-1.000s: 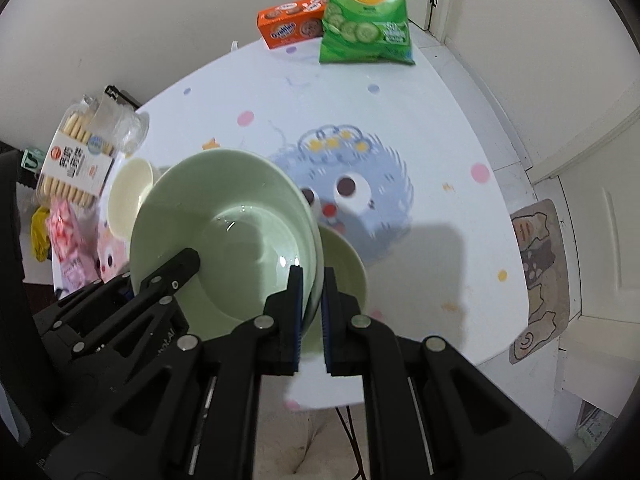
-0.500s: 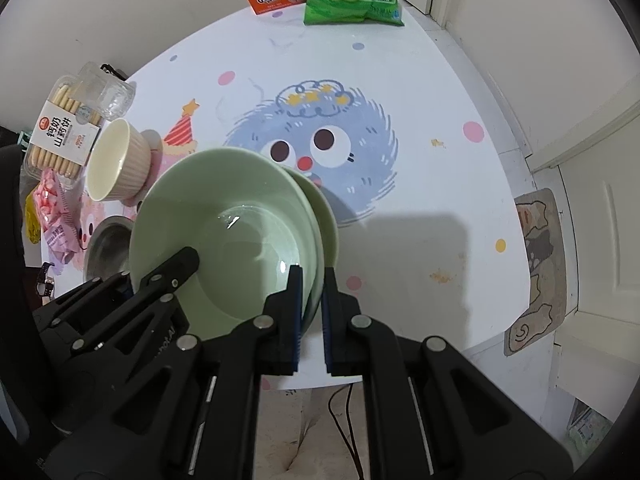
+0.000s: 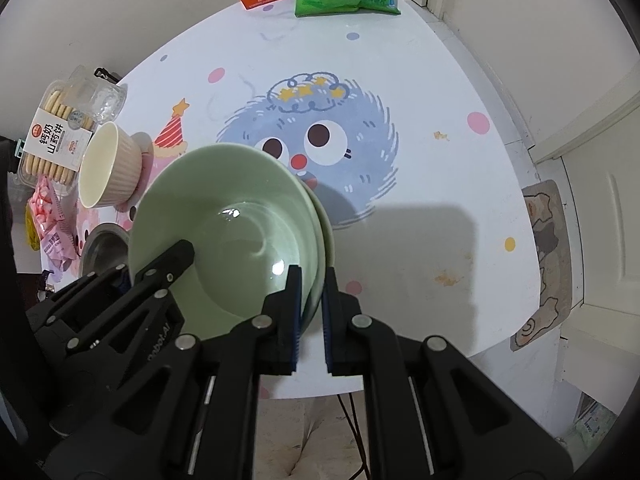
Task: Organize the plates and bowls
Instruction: 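Carry the green bowl with both grippers and lower it into the other green bowl, then open both grippers to release the stacked green bowl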
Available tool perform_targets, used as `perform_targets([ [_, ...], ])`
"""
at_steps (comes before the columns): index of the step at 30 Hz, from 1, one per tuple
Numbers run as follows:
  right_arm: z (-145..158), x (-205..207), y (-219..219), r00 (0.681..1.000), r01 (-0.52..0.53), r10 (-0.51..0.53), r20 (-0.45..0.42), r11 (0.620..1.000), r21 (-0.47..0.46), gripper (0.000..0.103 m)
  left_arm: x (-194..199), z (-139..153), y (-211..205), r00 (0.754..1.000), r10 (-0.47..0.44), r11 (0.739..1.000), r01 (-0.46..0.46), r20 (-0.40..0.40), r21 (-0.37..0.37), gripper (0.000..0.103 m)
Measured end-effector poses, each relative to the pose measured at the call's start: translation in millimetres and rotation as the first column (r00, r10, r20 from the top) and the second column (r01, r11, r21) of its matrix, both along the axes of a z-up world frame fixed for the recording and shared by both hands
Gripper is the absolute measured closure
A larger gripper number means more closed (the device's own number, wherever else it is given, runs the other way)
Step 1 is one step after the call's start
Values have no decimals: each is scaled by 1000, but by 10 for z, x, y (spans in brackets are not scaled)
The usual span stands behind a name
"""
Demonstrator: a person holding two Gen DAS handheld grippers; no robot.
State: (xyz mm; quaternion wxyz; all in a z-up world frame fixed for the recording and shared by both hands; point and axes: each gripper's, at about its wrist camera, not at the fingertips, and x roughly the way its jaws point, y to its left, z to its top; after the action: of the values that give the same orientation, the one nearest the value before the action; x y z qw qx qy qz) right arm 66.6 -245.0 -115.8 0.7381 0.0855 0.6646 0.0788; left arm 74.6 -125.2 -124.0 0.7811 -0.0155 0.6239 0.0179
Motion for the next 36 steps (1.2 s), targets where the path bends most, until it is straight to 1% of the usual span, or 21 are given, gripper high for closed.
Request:
perform_targets([
  [7,-39,-10,-17,1000,6,-6,-4,1000,14,92,-11,-4,-32,999,-21,999,20,28,27,92],
  [12,-68,-17,-13,1000,8,-8,3,1000,25,89,-23,-18,-11,999,-24,999,22,48,37,92],
  [16,-71,-30,33,1000,-11,11,27,1000,16,87,-41,-60,7,999,-20,999,19,48,29,91],
  [21,-80,-28,25,1000,-11,11,29,1000,16,87,-54,-61,-4,998,-25,999,23,53,33,91],
  [23,-74,-30,26,999,-12,12,32,1000,11,87,-63,-60,-7,998,-30,999,29,50,31,89],
  [24,-64,-33,29,999,-15,15,36,1000,6,87,-68,-65,-10,998,-32,999,30,46,34,87],
  [26,-41,-47,44,999,-19,20,43,1000,-3,86,-79,-59,-2,999,-26,999,25,44,34,68],
  [27,-26,-52,44,999,-20,20,48,1000,-9,85,-91,-39,16,999,-20,999,19,50,27,63],
  [28,-8,-56,45,998,-19,20,52,1000,-14,85,-103,-11,38,998,-14,1000,13,58,20,51],
  [29,16,-60,37,998,-18,19,58,1000,-20,82,-119,28,60,998,-8,1000,8,67,11,41],
  [30,51,-67,31,998,-14,16,67,1000,-25,77,-131,73,83,997,-5,1000,5,78,1,37],
  [31,103,-72,17,997,-11,14,79,1000,-29,73,-144,127,108,996,-4,1000,4,90,-3,30],
  [32,157,-77,7,996,-8,11,91,999,-32,67,-151,172,135,995,-3,1000,3,98,-7,24],
  [33,223,-82,-6,994,0,4,108,999,-39,62,-158,221,166,994,0,1000,1,108,-10,21],
  [34,302,-85,-13,991,6,1,132,999,-52,59,-164,280,205,993,7,1000,-6,120,-15,18],
  [36,449,-84,-11,985,15,-4,171,998,-59,46,-172,405,307,990,24,999,-21,141,-28,16],
])
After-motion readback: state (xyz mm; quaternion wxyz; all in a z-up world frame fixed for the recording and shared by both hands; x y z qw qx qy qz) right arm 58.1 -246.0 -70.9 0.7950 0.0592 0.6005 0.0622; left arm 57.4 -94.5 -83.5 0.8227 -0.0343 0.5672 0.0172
